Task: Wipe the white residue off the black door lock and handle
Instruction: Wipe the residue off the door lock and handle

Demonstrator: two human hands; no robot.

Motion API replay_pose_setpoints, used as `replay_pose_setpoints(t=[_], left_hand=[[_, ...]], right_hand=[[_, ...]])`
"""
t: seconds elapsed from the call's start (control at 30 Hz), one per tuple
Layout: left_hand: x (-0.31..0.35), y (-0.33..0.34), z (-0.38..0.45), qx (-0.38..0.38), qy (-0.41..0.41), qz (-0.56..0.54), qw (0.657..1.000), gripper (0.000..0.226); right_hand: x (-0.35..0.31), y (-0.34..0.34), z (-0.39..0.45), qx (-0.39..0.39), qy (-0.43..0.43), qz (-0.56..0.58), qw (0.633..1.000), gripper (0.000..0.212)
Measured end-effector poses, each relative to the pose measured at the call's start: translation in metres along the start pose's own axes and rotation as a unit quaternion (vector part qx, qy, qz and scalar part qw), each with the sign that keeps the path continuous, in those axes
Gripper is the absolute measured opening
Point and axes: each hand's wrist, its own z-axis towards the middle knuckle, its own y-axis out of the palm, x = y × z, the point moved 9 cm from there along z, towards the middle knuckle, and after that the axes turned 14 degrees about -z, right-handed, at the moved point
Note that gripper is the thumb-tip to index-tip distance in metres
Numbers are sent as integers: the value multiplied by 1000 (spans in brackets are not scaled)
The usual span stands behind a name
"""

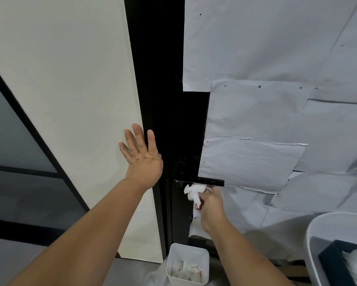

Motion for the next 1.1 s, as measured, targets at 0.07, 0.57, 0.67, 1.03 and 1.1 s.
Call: replay_pose_setpoints(t=[0.07,0.57,0.67,1.03,1.1], left_hand=[[2,0,0,6,6,4,1000,95],[-3,2,1,-4,6,-10,1000,92],[-1,3,2,-6,13,-11,1000,92],[-3,3,1,-2,5,-8,1000,94],[-4,3,1,-4,2,-7,1000,93]], right_hand=[[-7,1,3,30,-45,-124,991,39],[-29,104,-9,-13,-398,-713,578,30],[-35,88,-14,48,-420,-685,594,39],[-37,87,-12,46,-397,-705,587,54],[-34,70,-8,76,-381,-671,632,59]])
